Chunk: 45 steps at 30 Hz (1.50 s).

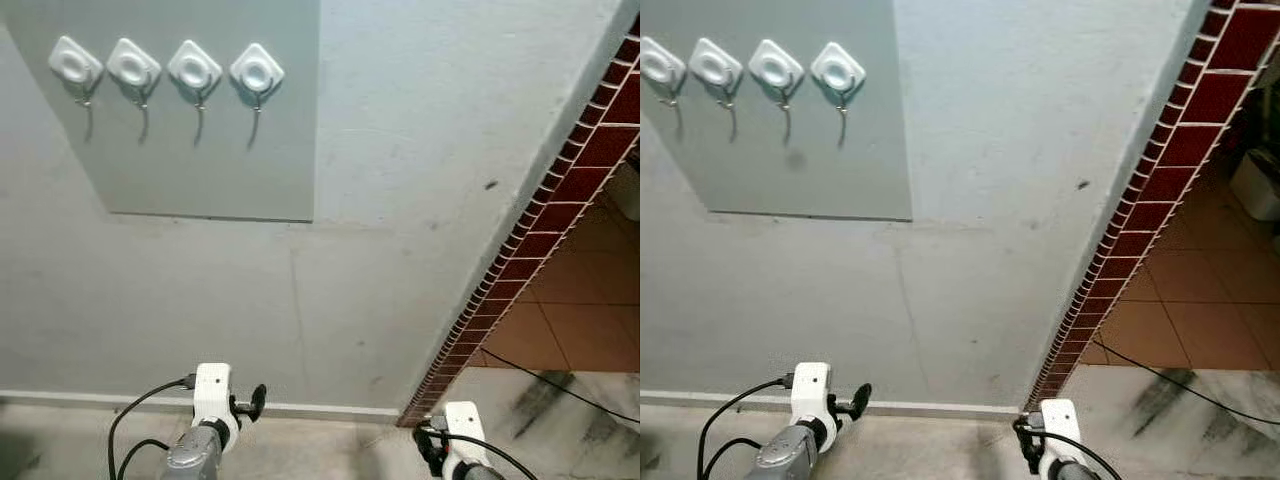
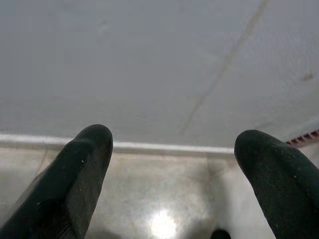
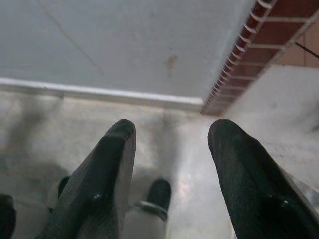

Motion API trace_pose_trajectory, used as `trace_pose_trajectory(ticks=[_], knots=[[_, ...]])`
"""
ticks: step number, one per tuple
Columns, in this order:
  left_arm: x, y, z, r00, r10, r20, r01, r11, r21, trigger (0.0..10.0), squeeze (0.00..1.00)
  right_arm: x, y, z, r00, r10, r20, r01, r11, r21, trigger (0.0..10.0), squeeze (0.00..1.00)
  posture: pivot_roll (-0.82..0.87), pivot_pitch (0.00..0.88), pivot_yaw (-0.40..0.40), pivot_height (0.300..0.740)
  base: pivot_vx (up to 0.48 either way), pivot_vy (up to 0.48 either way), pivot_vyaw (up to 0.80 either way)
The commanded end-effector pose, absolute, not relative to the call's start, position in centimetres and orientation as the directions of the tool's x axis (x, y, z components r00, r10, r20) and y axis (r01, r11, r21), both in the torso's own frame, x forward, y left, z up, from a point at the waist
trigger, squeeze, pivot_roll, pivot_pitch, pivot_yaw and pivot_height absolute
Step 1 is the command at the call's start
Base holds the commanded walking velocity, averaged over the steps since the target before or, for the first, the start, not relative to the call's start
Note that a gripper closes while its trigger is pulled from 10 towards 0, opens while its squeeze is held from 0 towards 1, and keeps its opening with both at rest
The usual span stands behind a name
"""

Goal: Hang keys on a hook

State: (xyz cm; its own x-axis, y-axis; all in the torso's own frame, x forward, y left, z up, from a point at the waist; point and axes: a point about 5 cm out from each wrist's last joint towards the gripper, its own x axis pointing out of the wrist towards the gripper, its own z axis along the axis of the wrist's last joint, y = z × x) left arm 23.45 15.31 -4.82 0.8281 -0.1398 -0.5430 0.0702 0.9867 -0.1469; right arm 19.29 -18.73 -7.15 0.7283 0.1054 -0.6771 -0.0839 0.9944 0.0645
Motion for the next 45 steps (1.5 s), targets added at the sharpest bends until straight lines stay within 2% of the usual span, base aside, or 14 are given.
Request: trace_pose_trajectory(ticks=[1,10,19,25,34,36,38,45], knots=[[24.2,15.2,-4.2,0.853,-0.135,-0.504,0.081,0.989,-0.126,10.0,0.00,19.7,-19.0,-6.8,0.755,0.079,-0.651,-0.061,0.997,0.050,10.0,0.00,-0.03,0.018,0.005,0.740,0.000,0.000,0.00],[24.9,15.0,-2.9,0.909,-0.175,-0.379,0.092,0.970,-0.227,10.0,0.00,21.6,-18.2,-5.3,0.842,0.096,-0.530,-0.060,0.995,0.084,10.0,0.00,-0.02,0.012,0.009,0.740,0.000,0.000,0.00],[24.5,15.2,-1.7,0.943,-0.229,-0.243,0.196,0.969,-0.152,10.0,0.00,22.1,-18.2,-3.7,0.918,0.104,-0.384,-0.076,0.993,0.087,10.0,0.00,-0.02,0.023,0.010,0.740,0.000,0.000,0.00],[24.7,15.4,1.5,0.969,-0.238,-0.062,0.227,0.963,-0.146,10.0,0.00,22.8,-18.2,-0.6,0.974,0.125,-0.189,-0.114,0.991,0.066,10.0,0.00,-0.02,0.035,0.019,0.740,0.000,0.000,0.00],[25.2,14.9,6.3,0.957,-0.274,0.092,0.283,0.952,-0.112,10.0,0.00,23.6,-17.5,5.4,0.989,0.145,0.029,-0.147,0.988,0.055,10.0,0.00,-0.03,0.028,0.028,0.740,0.000,0.000,0.00],[25.3,14.9,6.7,0.957,-0.273,0.100,0.283,0.952,-0.113,10.0,0.00,23.7,-17.5,5.8,0.989,0.144,0.040,-0.146,0.988,0.053,10.0,0.00,-0.03,0.025,0.028,0.740,0.000,0.000,0.00],[26.6,15.0,8.7,0.956,-0.256,0.143,0.274,0.953,-0.126,10.0,0.00,24.6,-17.2,7.2,0.988,0.138,0.069,-0.142,0.988,0.054,10.0,0.00,-0.03,0.000,0.036,0.740,0.000,0.000,0.00],[28.3,14.8,9.5,0.955,-0.261,0.141,0.280,0.951,-0.131,10.0,0.00,26.3,-16.7,7.9,0.986,0.146,0.074,-0.151,0.987,0.059,10.0,0.00,-0.02,0.000,0.030,0.740,0.000,0.000,0.00]])
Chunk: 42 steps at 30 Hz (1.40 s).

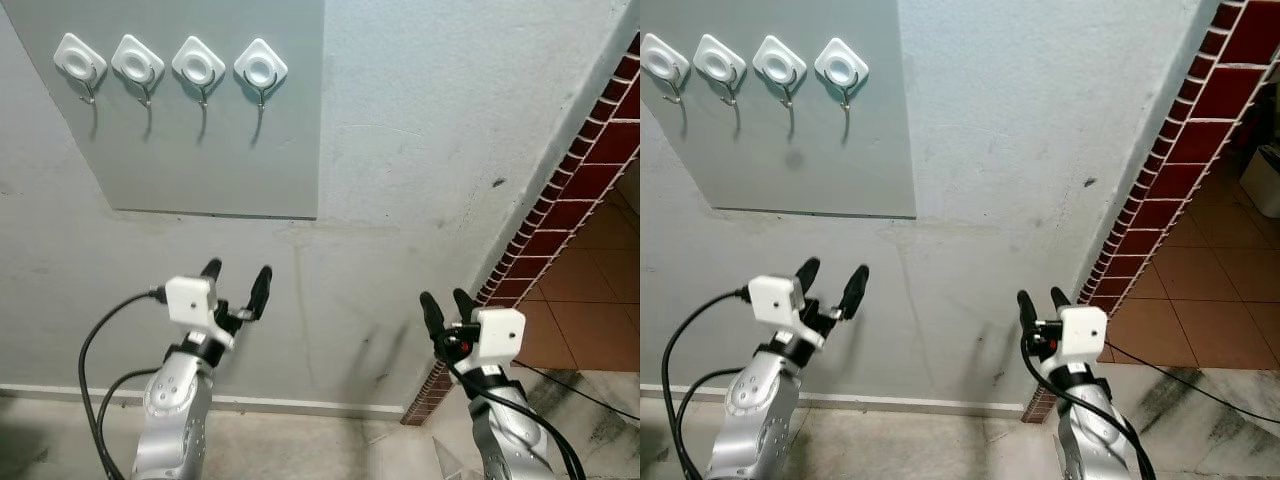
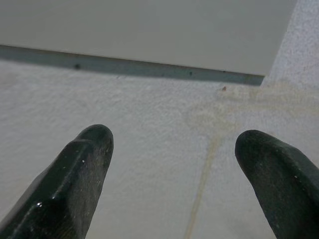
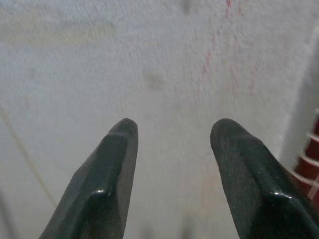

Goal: Hang keys on a hook

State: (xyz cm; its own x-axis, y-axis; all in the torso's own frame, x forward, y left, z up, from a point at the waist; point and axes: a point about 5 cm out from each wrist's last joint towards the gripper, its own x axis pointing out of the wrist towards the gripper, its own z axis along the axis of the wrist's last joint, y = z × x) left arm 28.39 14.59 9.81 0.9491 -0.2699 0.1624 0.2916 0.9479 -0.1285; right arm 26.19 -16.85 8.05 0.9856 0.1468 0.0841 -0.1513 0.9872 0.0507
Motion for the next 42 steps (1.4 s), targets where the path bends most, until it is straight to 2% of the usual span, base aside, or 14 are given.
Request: trace_pose_trajectory(ticks=[1,9,17,24,28,32,42], knots=[[29.2,14.9,10.0,0.954,-0.262,0.146,0.282,0.950,-0.132,10.0,0.00,27.1,-16.5,8.4,0.986,0.148,0.081,-0.153,0.986,0.059,10.0,0.00,-0.02,0.000,0.028,0.740,0.000,0.000,0.00],[31.2,15.6,11.4,0.958,-0.239,0.156,0.261,0.955,-0.139,10.0,0.00,28.9,-16.6,9.8,0.983,0.153,0.104,-0.158,0.986,0.049,10.0,0.00,-0.02,0.000,0.015,0.740,0.000,0.000,0.00],[30.0,15.7,11.3,0.969,-0.195,0.151,0.215,0.968,-0.128,10.0,0.00,28.0,-17.2,9.6,0.988,0.125,0.094,-0.129,0.991,0.029,10.0,0.00,-0.02,0.000,0.011,0.740,0.000,0.000,0.00],[27.5,14.4,12.9,0.949,-0.206,0.240,0.244,0.960,-0.138,10.0,0.00,25.9,-15.8,11.3,0.973,0.158,0.170,-0.168,0.985,0.042,10.0,0.00,-0.02,0.001,0.011,0.740,0.000,0.000,0.00],[26.6,14.5,11.5,0.958,-0.200,0.206,0.237,0.956,-0.174,10.0,0.00,25.0,-15.3,10.4,0.972,0.180,0.152,-0.191,0.980,0.061,10.0,0.00,-0.03,0.006,0.015,0.740,0.000,0.000,0.00],[26.5,15.0,10.4,0.972,-0.181,0.151,0.206,0.962,-0.176,10.0,0.00,25.0,-15.8,9.4,0.981,0.158,0.108,-0.164,0.985,0.046,10.0,0.00,-0.03,0.006,0.020,0.740,0.000,0.000,0.00],[27.7,15.2,11.7,0.967,-0.190,0.168,0.215,0.966,-0.147,10.0,0.00,26.3,-16.3,11.4,0.978,0.134,0.163,-0.142,0.989,0.036,10.0,0.00,-0.03,0.008,0.023,0.740,0.000,0.000,0.00]])
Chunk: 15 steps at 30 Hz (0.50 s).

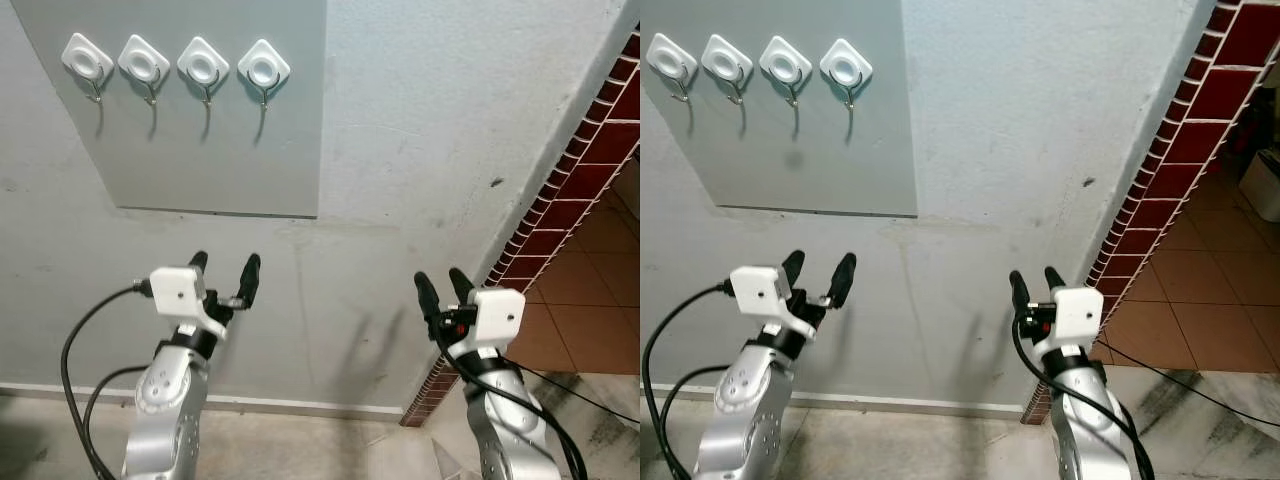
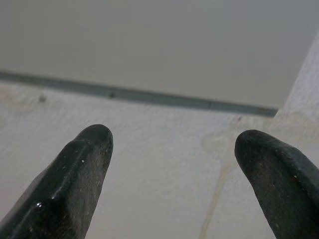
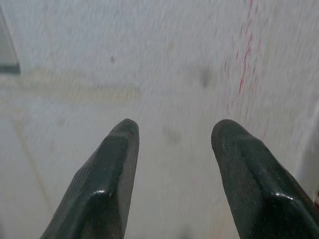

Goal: Hang keys on a hook

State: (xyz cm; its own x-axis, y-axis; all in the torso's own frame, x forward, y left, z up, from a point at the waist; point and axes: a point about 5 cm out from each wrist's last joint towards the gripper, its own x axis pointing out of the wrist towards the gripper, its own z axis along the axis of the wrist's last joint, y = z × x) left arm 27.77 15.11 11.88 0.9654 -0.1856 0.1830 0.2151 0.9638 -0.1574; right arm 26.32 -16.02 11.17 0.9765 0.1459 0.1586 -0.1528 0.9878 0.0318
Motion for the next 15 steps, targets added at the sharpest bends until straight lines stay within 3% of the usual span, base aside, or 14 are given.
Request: trace_pose_trajectory(ticks=[1,9,15], knots=[[27.8,15.2,11.7,0.967,-0.192,0.167,0.217,0.966,-0.142,10.0,0.00,26.4,-16.4,11.4,0.978,0.129,0.164,-0.137,0.990,0.037,10.0,0.00,-0.03,0.008,0.023,0.740,0.000,0.000,0.00],[29.2,14.6,11.6,0.963,-0.227,0.148,0.245,0.962,-0.117,10.0,0.00,26.9,-16.3,10.5,0.984,0.141,0.113,-0.145,0.989,0.027,10.0,0.00,-0.02,0.003,0.008,0.740,0.000,0.000,0.00],[29.5,14.7,11.6,0.967,-0.208,0.145,0.227,0.965,-0.129,10.0,0.00,27.0,-16.2,10.5,0.983,0.145,0.109,-0.148,0.989,0.022,10.0,0.00,-0.02,0.006,0.008,0.740,0.000,0.000,0.73]])
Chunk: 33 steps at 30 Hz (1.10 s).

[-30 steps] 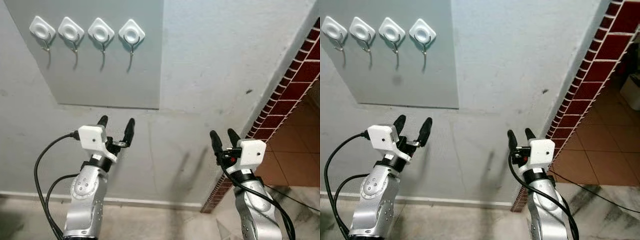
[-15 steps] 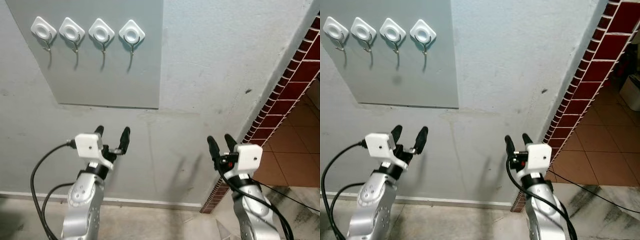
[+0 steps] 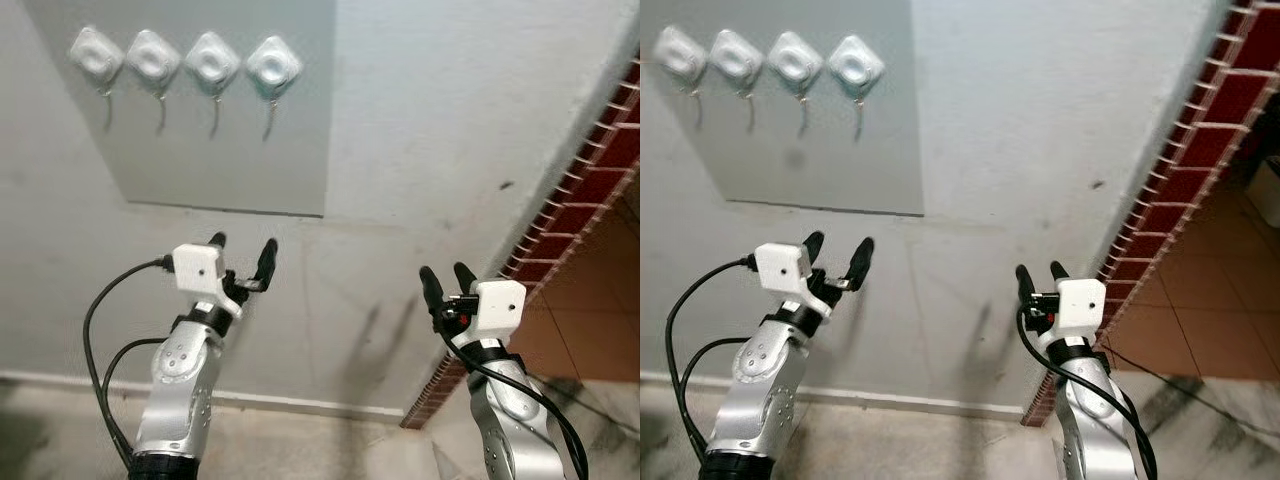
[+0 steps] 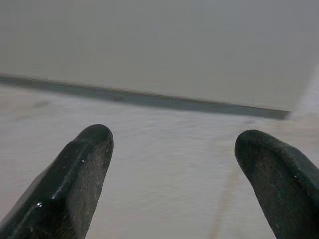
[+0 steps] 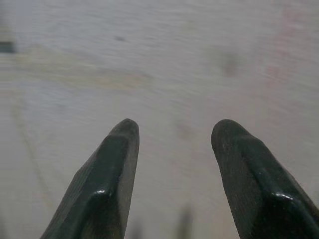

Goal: Hang keys on a hook

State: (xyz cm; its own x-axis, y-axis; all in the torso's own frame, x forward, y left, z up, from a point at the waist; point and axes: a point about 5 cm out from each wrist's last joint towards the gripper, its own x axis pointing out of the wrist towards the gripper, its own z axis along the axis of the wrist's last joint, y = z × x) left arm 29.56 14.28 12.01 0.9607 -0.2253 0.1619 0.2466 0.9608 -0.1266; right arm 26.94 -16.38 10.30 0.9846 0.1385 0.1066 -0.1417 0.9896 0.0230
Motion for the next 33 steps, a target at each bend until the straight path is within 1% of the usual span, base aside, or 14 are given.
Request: trace_pose_trajectory(ticks=[1,13,33], knots=[[29.61,14.70,11.58,0.969,-0.201,0.147,0.221,0.966,-0.133,10.0,0.00,27.04,-16.15,10.47,0.983,0.146,0.109,-0.149,0.989,0.022,10.0,0.00,-0.02,0.006,0.008,0.740,0.000,0.000,0.80],[29.89,15.19,11.51,0.974,-0.174,0.143,0.192,0.972,-0.131,10.0,0.00,27.24,-16.27,10.58,0.981,0.161,0.107,-0.163,0.987,0.011,10.0,0.00,-0.01,0.000,-0.011,0.740,0.000,0.000,0.80],[29.89,15.06,11.37,0.975,-0.177,0.132,0.196,0.969,-0.150,10.0,0.00,27.32,-16.44,10.69,0.979,0.175,0.108,-0.176,0.984,0.000,10.0,0.00,-0.01,0.000,-0.015,0.740,0.000,0.000,0.80]])
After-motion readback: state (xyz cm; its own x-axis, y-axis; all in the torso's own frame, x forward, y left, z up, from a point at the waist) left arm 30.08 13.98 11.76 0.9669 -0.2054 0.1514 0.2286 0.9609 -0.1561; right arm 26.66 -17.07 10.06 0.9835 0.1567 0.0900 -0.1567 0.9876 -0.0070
